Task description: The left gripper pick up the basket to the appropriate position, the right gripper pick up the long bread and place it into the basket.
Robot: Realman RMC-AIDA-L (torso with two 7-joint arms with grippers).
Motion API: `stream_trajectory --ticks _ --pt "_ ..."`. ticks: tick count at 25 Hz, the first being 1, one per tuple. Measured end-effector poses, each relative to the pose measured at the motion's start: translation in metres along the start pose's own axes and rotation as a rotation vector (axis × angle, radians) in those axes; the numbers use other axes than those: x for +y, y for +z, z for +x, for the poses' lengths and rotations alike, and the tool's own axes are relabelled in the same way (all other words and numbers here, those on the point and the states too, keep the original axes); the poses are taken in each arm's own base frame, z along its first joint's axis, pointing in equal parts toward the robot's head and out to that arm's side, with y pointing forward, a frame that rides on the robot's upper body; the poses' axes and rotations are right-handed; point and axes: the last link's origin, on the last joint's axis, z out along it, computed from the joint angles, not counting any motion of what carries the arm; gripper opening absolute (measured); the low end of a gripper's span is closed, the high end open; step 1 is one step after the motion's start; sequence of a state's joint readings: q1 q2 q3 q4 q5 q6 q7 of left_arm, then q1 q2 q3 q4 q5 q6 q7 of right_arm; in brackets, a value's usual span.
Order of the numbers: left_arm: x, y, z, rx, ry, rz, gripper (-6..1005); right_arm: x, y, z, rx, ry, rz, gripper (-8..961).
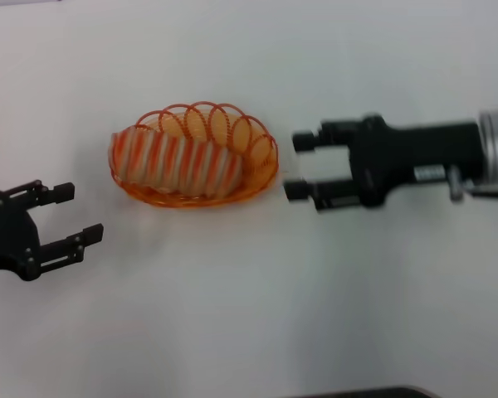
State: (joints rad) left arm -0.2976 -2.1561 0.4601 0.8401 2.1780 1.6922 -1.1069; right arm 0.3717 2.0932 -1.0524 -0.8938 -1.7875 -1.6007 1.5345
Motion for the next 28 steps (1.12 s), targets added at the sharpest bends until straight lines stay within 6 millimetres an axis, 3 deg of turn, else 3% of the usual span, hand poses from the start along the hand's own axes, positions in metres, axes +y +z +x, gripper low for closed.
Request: stream_trajectory --ticks 5,12,28 --pt "0.005 0.0 -0.012 0.009 -0.065 0.02 723 0.015 -0.014 0.04 -0.054 -0.049 0.017 790" --pt "0.009 0.0 -0.02 0.015 -0.127 0.026 723 0.024 -0.021 0.073 -0.067 -0.079 0.055 789" --pt "0.01 0.003 -0.022 0.025 -0.167 0.031 723 0.031 -0.024 0.097 -0.035 -0.044 0.091 785"
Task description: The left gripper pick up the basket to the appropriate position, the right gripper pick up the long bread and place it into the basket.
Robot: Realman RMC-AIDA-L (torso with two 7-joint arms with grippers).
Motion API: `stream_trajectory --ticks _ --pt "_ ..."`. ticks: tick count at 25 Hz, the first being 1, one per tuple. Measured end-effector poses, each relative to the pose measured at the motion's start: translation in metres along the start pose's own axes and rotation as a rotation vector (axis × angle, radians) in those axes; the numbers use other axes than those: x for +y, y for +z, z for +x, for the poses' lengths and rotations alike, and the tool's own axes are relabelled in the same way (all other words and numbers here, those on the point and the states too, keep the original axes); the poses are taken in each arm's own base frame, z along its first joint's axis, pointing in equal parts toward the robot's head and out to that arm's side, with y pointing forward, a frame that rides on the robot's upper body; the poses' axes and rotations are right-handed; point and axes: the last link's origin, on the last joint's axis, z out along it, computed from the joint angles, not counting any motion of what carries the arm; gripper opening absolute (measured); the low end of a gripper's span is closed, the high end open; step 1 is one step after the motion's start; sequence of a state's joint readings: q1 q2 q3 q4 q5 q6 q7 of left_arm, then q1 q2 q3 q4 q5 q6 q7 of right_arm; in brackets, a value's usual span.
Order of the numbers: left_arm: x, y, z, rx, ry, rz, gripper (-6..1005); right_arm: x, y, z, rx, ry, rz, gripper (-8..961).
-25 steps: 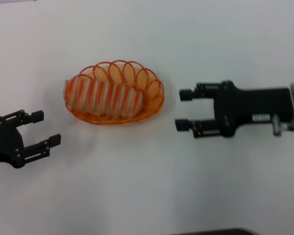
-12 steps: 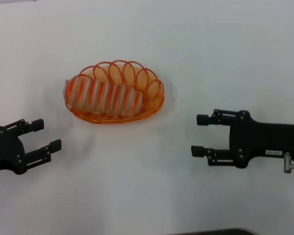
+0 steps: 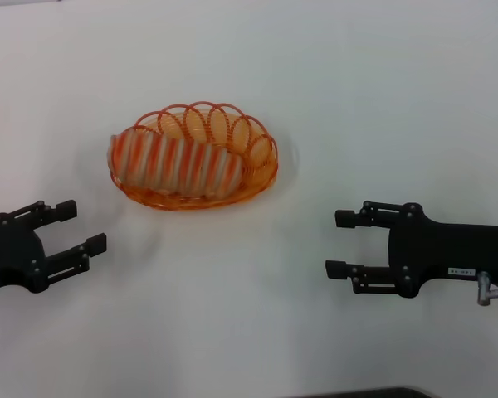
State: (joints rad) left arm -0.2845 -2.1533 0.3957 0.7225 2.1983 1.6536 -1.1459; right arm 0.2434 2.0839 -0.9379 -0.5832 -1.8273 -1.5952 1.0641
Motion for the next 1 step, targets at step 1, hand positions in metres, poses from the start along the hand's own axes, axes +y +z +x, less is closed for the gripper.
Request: stream_trajectory --ticks 1 --pt "0.0001 0.0001 0.0003 0.001 0.0 -0.001 723 0.0 -0.0001 -0.0001 -0.002 0.001 0.001 784"
